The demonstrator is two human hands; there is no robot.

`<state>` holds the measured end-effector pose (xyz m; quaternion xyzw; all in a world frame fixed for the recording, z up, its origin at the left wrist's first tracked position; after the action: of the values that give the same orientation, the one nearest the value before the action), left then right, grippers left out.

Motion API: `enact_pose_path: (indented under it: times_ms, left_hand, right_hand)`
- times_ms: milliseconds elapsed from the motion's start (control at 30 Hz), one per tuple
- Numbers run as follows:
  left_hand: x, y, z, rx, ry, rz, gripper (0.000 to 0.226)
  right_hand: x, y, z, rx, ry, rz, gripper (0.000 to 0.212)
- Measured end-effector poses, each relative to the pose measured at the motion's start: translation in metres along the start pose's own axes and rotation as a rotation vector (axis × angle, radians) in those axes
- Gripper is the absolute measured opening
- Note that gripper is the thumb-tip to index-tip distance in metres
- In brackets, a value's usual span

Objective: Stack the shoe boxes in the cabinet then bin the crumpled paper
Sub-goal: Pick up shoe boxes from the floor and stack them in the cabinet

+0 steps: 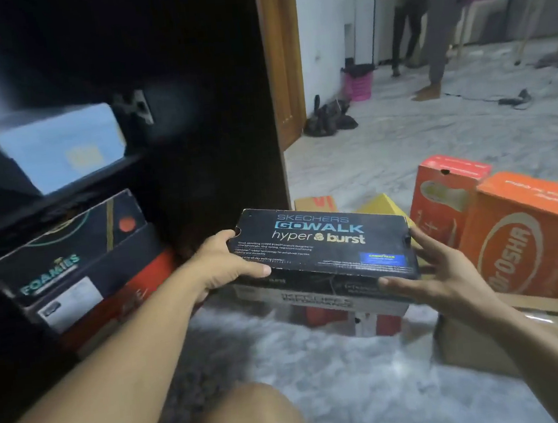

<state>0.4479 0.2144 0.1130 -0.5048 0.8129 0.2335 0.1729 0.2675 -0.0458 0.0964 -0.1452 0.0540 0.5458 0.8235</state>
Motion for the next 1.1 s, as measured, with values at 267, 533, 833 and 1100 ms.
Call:
enact_pose_path:
  times_ms: [267,533,833,1100]
  left_hand:
    - [-0.128,0.034,0.008,0.088,0.046,-0.291,0.102]
    - [-0.225,0.052,0.008,0.179,0.211,-0.497,0.099]
    - [-0.318,0.056,-0.024,0.213,0.211,-0.607,0.090]
    - [-0.384,0.054,-0.080,0.284,0.197,-0.663,0.053]
  right_hand:
    - [0.077,-0.050,0.075,-0.166,-0.033,0.116,0.074]
    - [0.138,-0.096,0.138,-0.245,-0.040,0.043,0.086]
    - [0.177,-0.142,0.210,-0.340,-0.001,-0.014,0.101]
    - [0.192,-0.178,0.284,-0.423,-0.031,-0.070,0.102]
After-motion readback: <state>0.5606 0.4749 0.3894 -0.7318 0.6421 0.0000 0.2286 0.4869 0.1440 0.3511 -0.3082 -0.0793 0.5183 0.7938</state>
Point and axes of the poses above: each hand's wrist, its own y-axis away from the middle knuckle, its own x-axis out of the palm, z = x × y, the point moved 7 cm from there along -y, towards the middle knuckle, and after that the axes turned 2 degrees about -y, right-handed, at the moved point
